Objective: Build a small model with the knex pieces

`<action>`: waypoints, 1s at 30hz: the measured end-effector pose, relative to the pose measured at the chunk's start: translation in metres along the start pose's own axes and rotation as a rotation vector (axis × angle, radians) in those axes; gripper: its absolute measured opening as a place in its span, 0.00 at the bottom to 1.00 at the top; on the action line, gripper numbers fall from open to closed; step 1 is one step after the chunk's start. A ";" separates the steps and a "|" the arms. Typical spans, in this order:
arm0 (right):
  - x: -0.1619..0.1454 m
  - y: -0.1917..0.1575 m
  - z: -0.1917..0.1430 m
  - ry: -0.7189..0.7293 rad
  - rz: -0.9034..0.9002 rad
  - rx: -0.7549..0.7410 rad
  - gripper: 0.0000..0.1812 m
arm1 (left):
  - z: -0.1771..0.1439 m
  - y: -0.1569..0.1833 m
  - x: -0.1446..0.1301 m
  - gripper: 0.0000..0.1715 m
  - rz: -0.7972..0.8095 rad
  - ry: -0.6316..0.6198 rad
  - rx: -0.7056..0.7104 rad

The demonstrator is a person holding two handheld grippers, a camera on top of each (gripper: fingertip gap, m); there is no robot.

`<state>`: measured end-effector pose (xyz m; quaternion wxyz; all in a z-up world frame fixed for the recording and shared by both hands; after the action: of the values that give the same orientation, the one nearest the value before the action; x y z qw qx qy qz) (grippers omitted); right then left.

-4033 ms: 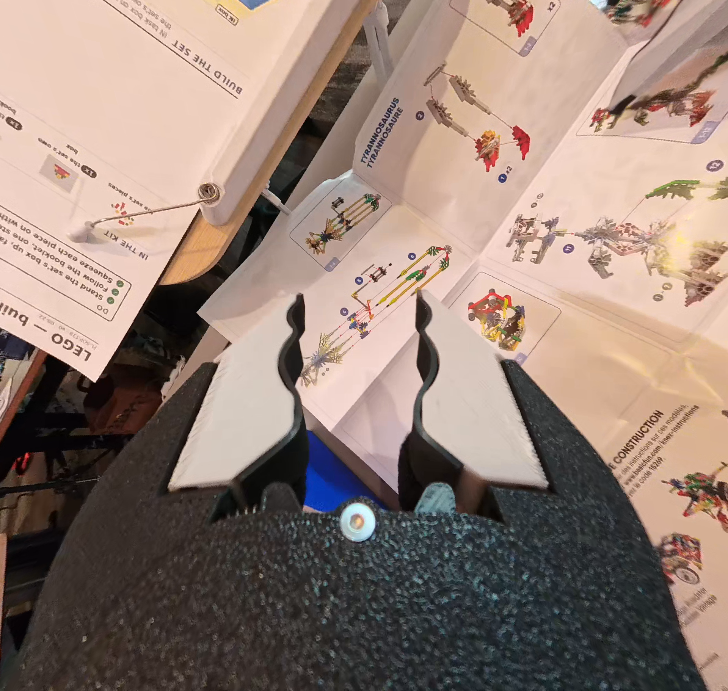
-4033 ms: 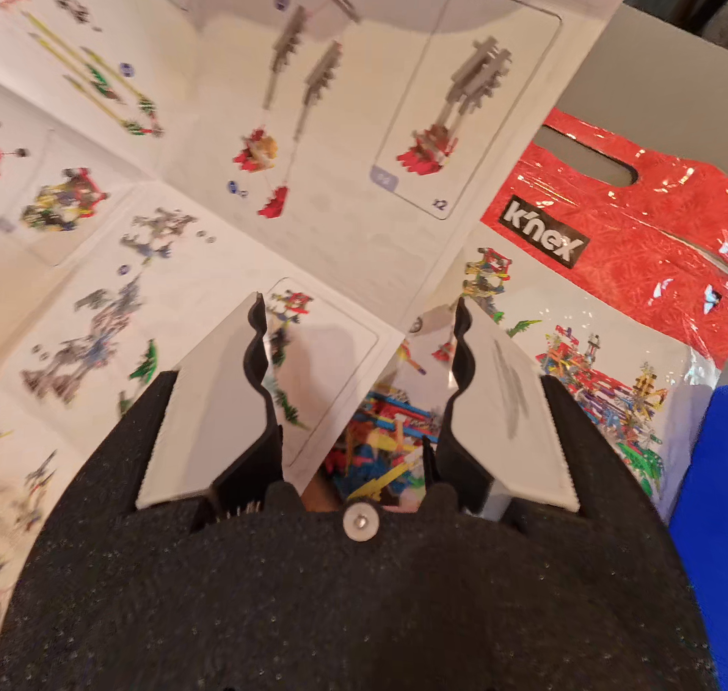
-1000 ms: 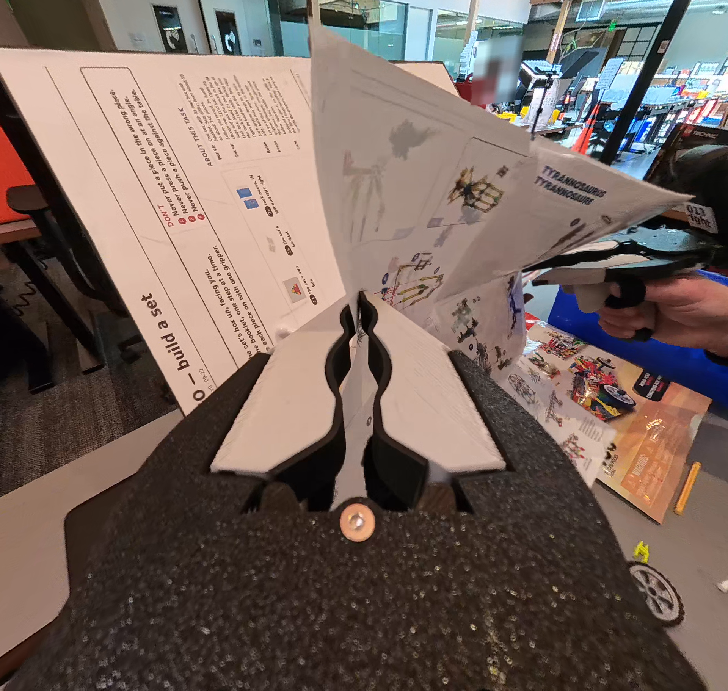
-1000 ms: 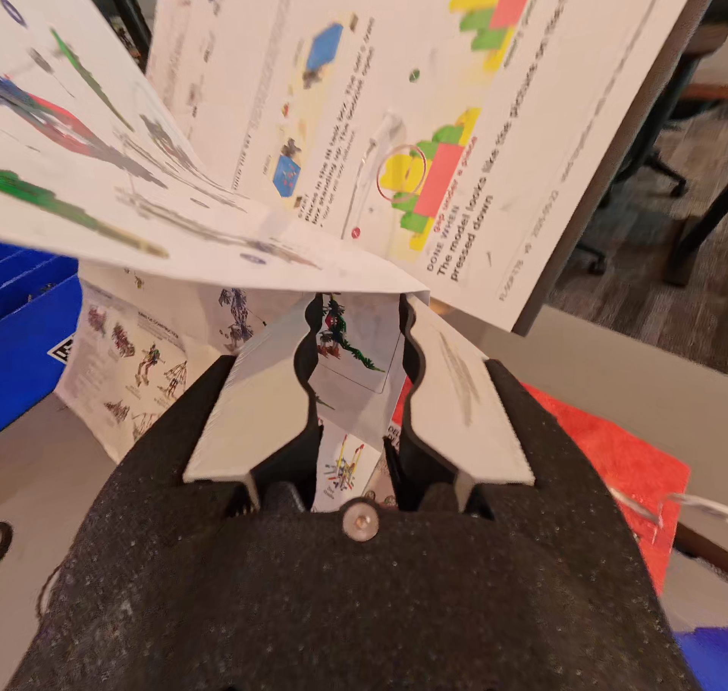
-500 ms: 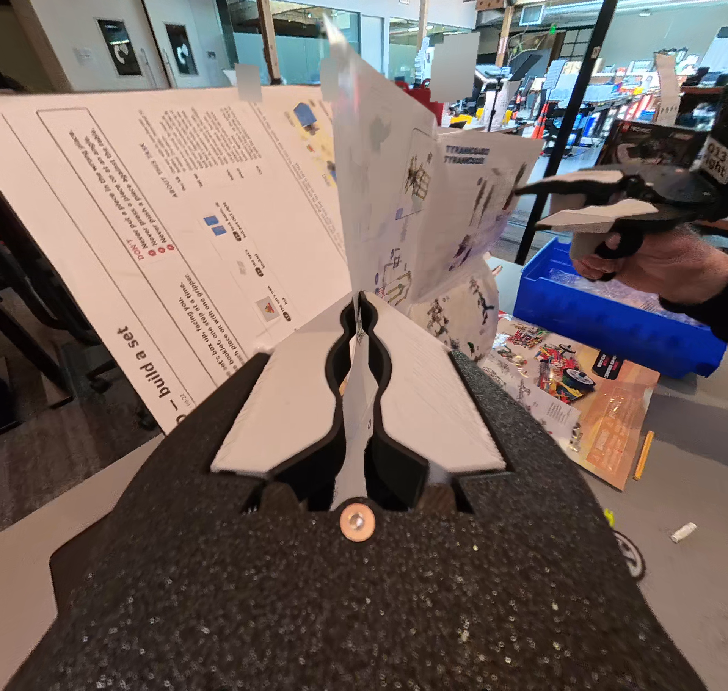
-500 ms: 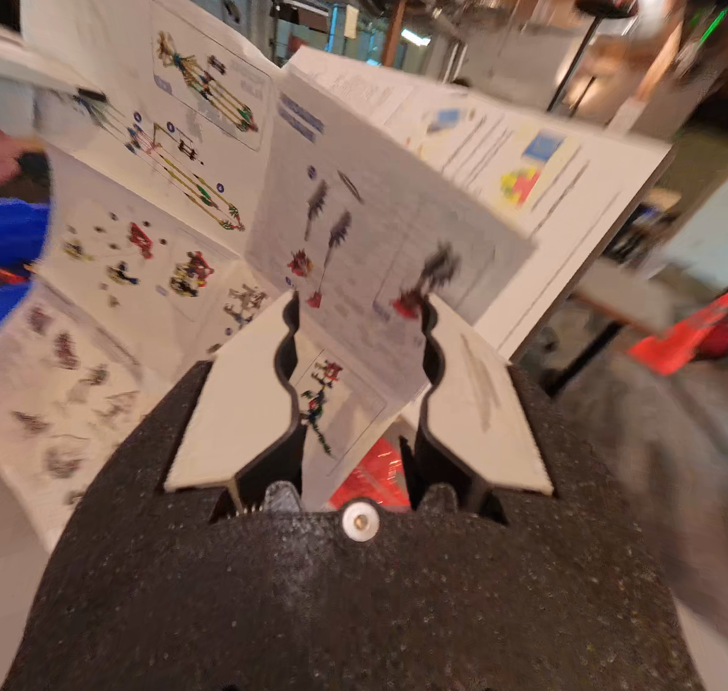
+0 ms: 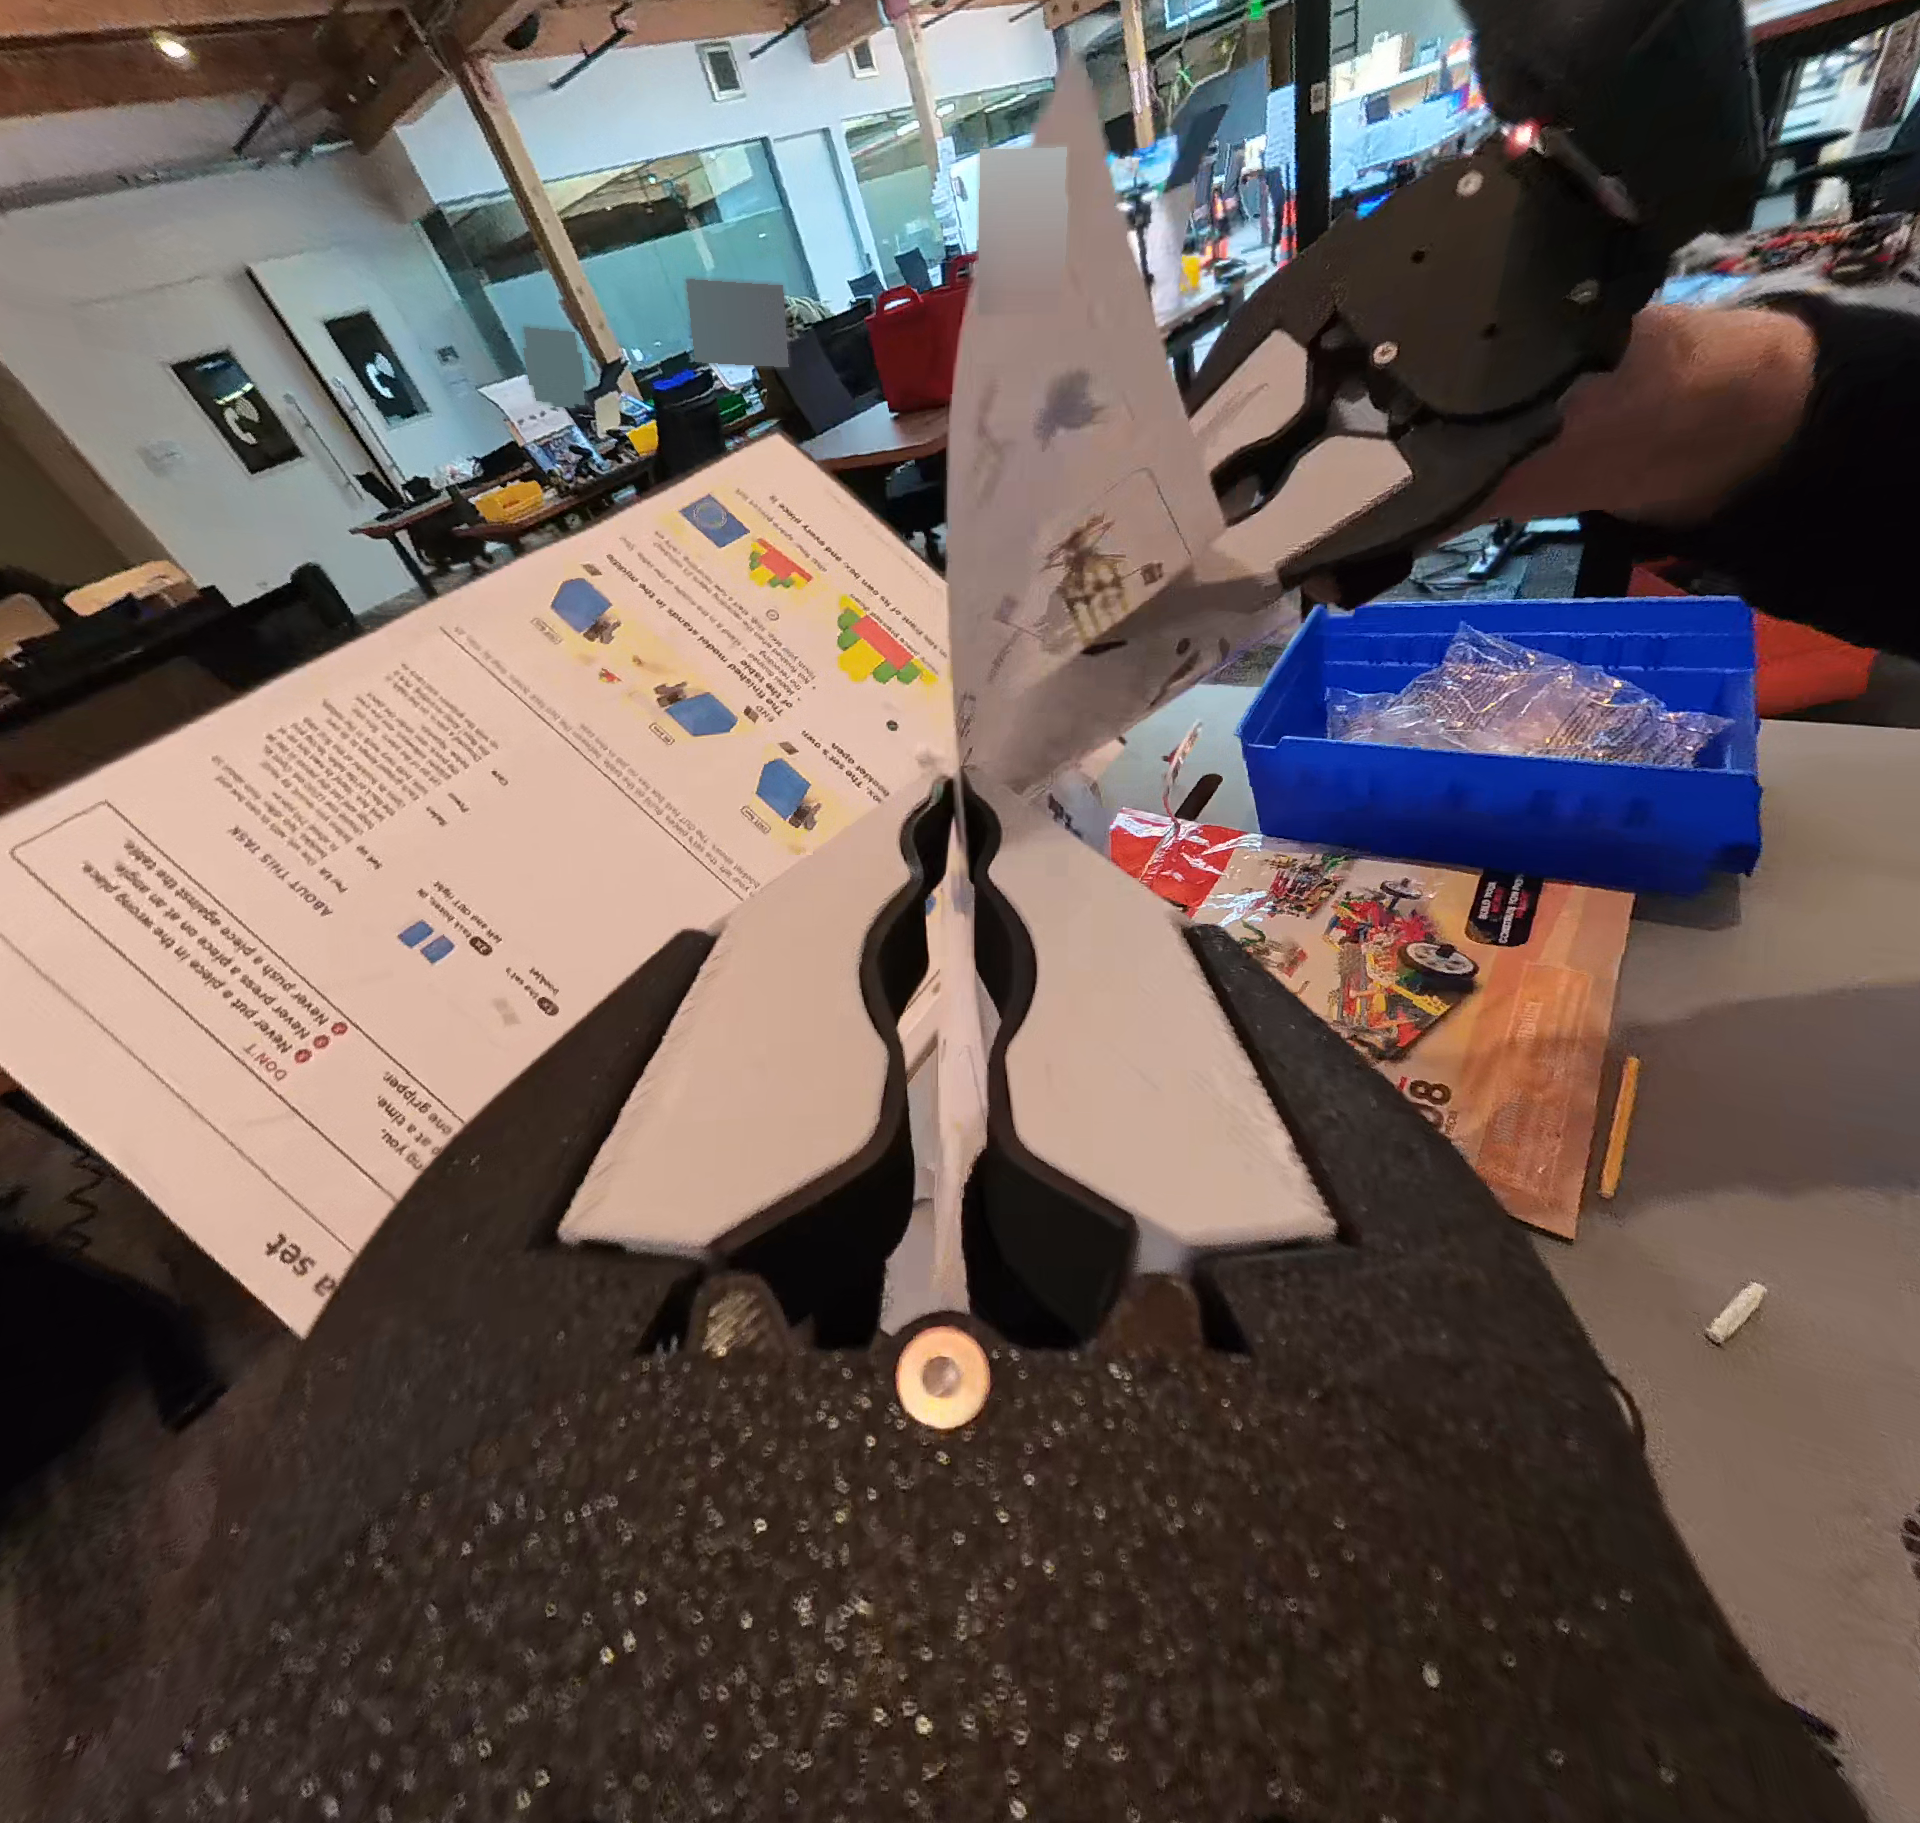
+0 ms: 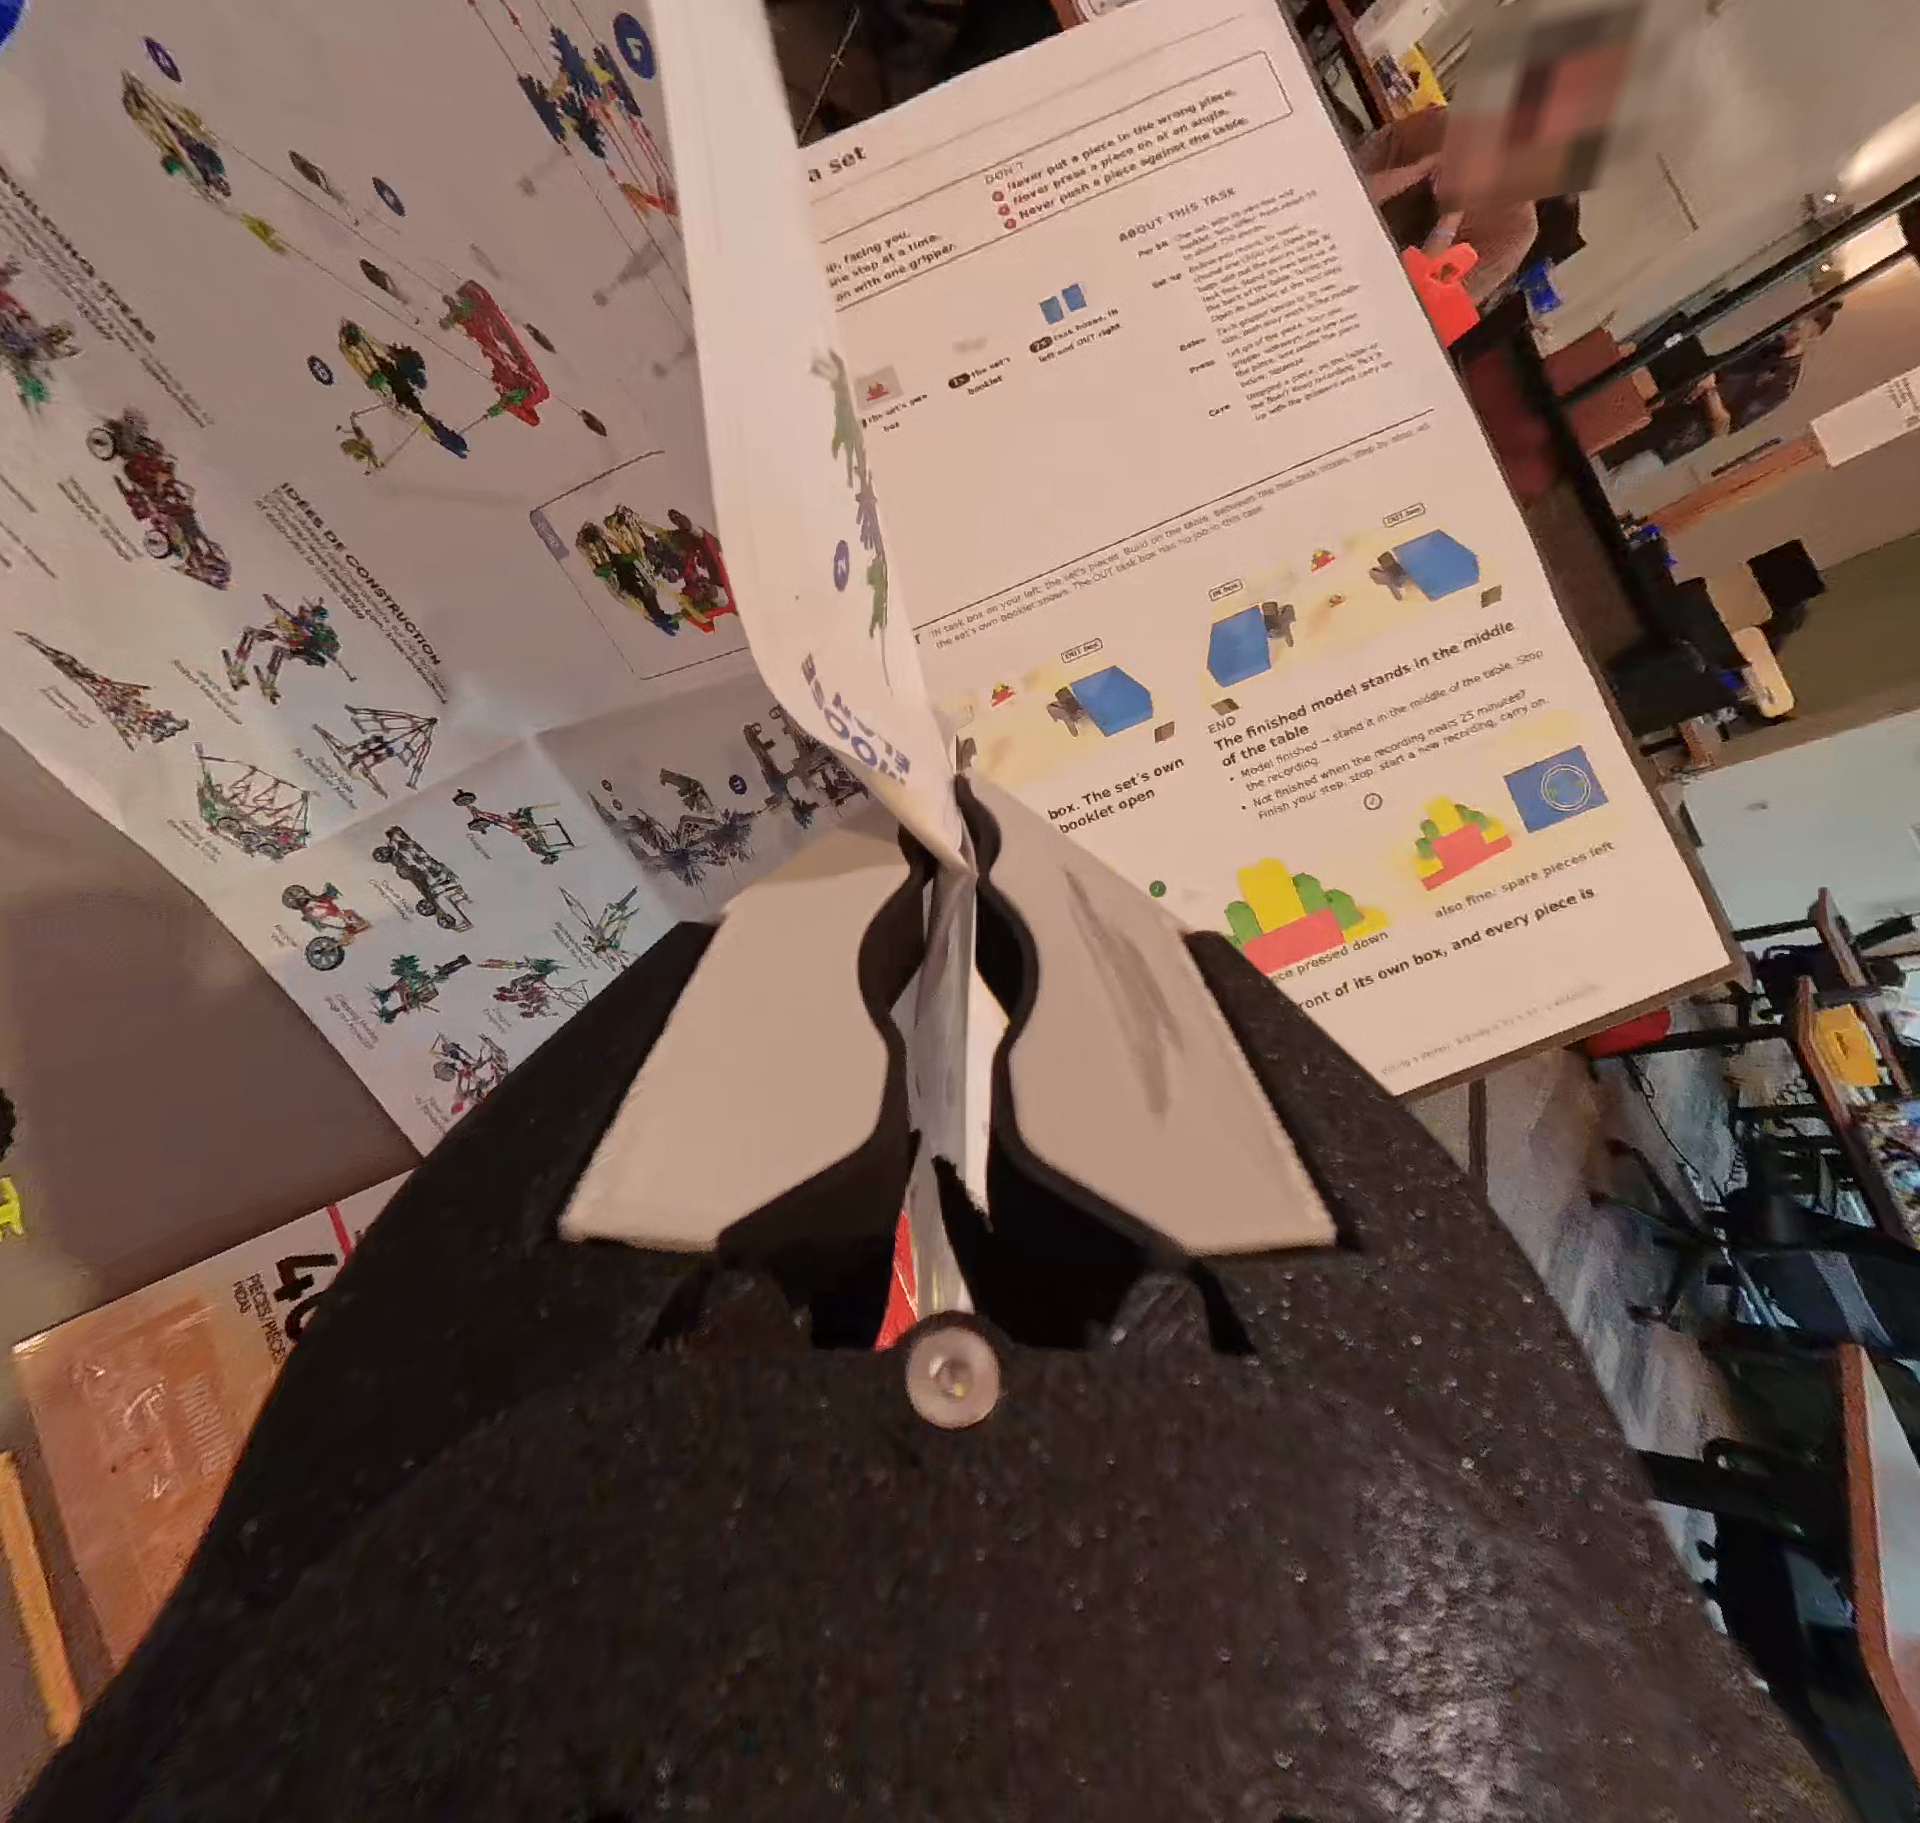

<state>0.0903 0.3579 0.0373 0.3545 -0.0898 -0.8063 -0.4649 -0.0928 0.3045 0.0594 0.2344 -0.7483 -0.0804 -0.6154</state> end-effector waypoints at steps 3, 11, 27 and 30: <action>0.002 0.002 -0.013 0.009 0.029 0.047 0.00 | -0.003 -0.001 0.009 0.00 0.030 -0.011 0.031; 0.031 0.034 -0.068 0.110 0.201 0.010 0.00 | -0.027 0.037 -0.006 0.44 0.099 -0.185 0.042; -0.016 -0.045 -0.186 0.267 -0.101 0.083 0.00 | -0.026 0.109 -0.081 0.00 0.564 -0.427 0.101; -0.061 -0.091 -0.195 0.250 -0.159 0.199 0.00 | -0.030 0.153 -0.116 0.00 0.727 -0.605 -0.040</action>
<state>0.1872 0.1606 -0.0034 0.4212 0.0681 -0.8026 -0.4169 -0.0833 0.1761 -0.0868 0.3861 -0.8780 0.1339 -0.2494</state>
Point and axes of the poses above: each gripper's, where its closed fingertips meet, z out along the fingers, x out of its top, y = z × x across the jaws, the point moved 5 cm from there along -z, back along the fingers, and after that the axes turned 11 degrees about -x, right-handed, at the moved point
